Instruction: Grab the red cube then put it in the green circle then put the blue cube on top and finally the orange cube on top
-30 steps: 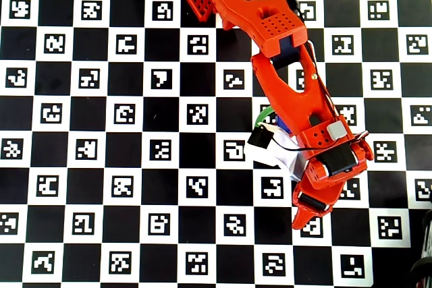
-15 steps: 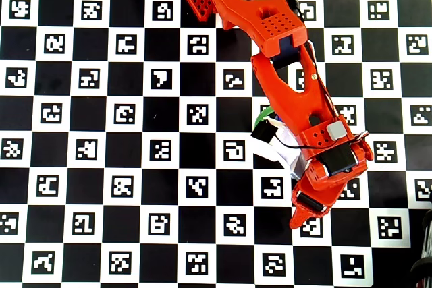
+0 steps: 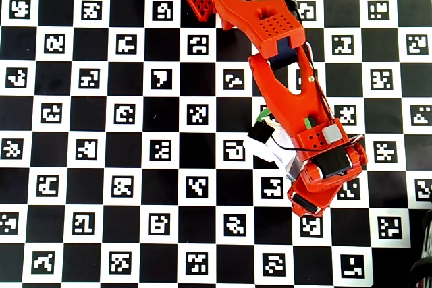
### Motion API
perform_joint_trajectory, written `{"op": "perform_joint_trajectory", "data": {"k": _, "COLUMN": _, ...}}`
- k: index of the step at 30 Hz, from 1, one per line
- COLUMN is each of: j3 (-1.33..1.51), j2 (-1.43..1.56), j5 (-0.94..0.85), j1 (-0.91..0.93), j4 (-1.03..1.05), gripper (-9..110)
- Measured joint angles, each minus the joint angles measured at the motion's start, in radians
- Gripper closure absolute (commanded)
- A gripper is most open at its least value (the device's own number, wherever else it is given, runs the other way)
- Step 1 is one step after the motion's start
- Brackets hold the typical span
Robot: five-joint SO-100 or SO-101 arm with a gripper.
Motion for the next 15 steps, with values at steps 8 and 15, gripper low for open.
{"op": "perform_joint_trajectory", "data": {"k": 8, "j3": 0.031, "j2": 0.021, "j5": -0.064, "j1": 0.000, "j4": -0.005, "gripper": 97}}
{"op": "perform_joint_trajectory", "data": {"k": 15, "j3": 0.078, "j2": 0.215, "j5": -0.190, "j1": 0.005, "j4": 0.092, "gripper": 97}}
